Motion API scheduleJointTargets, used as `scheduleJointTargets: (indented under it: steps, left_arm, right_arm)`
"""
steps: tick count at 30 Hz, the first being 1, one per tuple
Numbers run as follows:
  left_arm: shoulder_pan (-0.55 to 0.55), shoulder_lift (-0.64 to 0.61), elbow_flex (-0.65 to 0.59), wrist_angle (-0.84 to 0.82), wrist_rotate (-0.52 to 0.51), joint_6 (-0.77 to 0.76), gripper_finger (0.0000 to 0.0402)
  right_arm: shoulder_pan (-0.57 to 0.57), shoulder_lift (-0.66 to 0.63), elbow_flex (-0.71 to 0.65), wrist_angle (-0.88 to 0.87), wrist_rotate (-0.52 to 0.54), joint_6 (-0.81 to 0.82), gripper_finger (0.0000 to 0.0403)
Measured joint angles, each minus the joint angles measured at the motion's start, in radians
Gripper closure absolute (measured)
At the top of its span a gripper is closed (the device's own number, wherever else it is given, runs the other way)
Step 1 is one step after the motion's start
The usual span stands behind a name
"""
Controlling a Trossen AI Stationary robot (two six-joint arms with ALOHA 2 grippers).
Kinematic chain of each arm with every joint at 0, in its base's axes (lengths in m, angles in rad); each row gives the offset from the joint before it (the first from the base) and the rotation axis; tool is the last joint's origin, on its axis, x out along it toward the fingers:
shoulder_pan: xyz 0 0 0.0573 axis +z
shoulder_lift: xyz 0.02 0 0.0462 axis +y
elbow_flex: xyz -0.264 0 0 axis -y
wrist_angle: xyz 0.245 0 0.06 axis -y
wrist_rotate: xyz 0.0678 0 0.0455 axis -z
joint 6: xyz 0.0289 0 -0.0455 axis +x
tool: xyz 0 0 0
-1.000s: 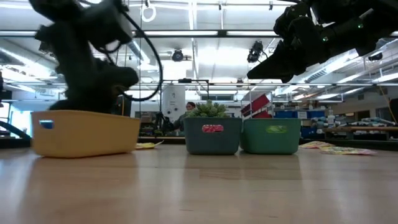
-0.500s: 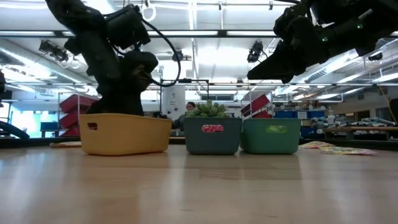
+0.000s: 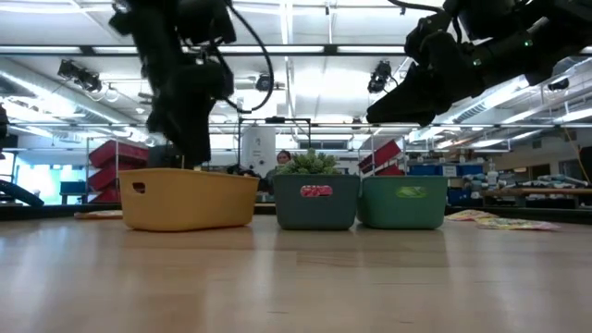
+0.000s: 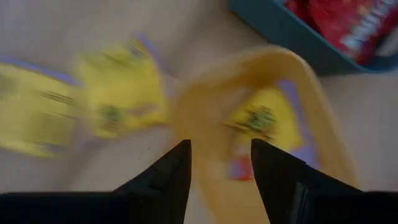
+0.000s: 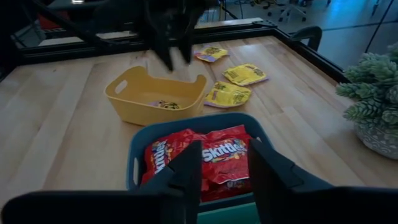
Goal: Sort candy
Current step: Put the yellow candy pack into the yellow bin
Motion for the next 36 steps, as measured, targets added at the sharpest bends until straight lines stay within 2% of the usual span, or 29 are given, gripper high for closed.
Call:
scheduleJointTargets:
  steps: [3, 7, 13, 18, 22, 29, 36]
  left_arm:
    - [0.009, -0.001, 0.089, -0.12, -0.102, 0.09, 0.0247]
    - [0.063, -0.002, 0.127, -0.186, -0.107, 0.18, 0.0288]
    - [0.187, -0.001, 0.096, -0.163, -0.058, 0.293, 0.0369]
    - [0.295, -0.001, 0.072, -0.143, 0.039, 0.383, 0.0398]
    - [0.339, 0.002, 0.018, -0.13, 0.116, 0.448, 0.0386]
    - [0.342, 0.002, -0.056, -0.04, 0.136, 0.576, 0.0326]
    - [0.371, 0.002, -0.139, 0.065, 0.132, 0.586, 0.0272]
  right_arm:
    - [0.0, 0.0, 0.0, 0.0, 0.0, -0.001, 0.0286]
    - [0.0, 0.0, 0.0, 0.0, 0.0, 0.004, 0.0287]
    - [0.0, 0.0, 0.0, 0.0, 0.0, 0.015, 0.0286]
    - [0.0, 0.0, 0.0, 0.001, 0.0, 0.015, 0.0282]
    - [-0.001, 0.0, 0.0, 0.001, 0.0, 0.016, 0.0277]
    - [-0.014, 0.0, 0.0, 0.0, -0.001, 0.037, 0.0271]
    - [-0.014, 0.0, 0.0, 0.0, -0.001, 0.033, 0.0271]
